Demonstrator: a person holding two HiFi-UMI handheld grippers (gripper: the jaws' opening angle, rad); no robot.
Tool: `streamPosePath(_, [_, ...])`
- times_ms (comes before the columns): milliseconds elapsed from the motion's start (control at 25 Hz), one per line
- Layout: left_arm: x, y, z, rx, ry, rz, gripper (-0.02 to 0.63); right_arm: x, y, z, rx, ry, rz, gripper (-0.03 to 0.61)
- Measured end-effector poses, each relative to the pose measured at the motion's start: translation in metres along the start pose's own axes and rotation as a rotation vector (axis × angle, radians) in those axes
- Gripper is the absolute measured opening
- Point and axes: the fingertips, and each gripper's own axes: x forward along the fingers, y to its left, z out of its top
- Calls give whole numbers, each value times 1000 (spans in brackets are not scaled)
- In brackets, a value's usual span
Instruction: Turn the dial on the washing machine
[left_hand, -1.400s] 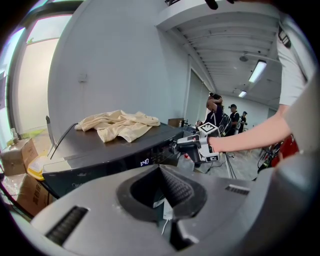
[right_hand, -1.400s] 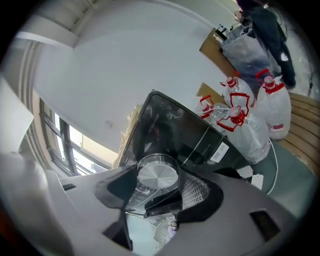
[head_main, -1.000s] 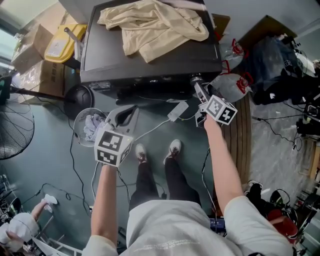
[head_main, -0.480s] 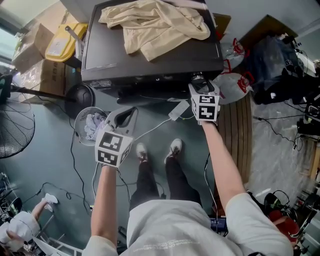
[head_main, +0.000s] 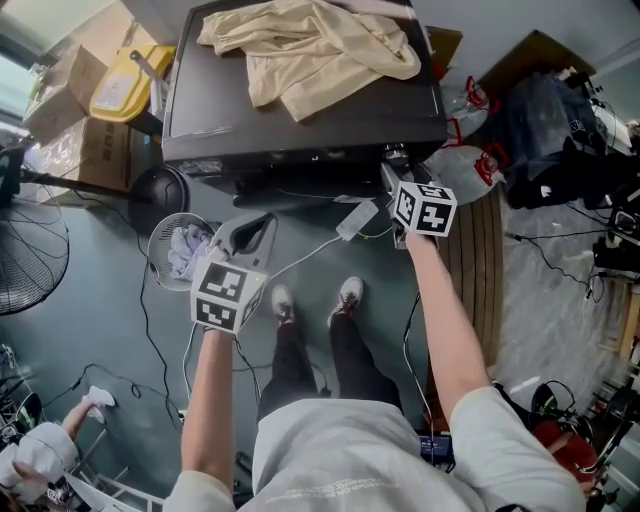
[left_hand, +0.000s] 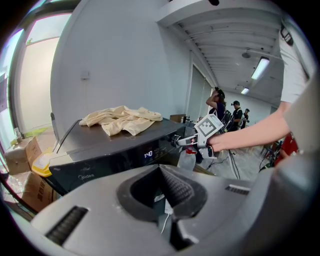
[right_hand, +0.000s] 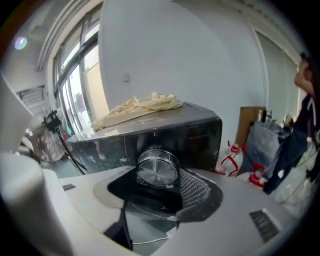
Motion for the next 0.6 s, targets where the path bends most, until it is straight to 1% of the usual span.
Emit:
streamPosePath(80, [1, -2, 1, 0, -1, -2, 12, 0, -1, 0, 111, -1, 57, 270])
streamPosePath(160, [1, -3, 1, 1, -3, -4, 12, 0, -3, 0, 175, -2, 86, 271])
streamPosePath(600, [0, -3, -1, -10, 2, -9, 12, 0, -3, 1, 404, 34, 203, 272])
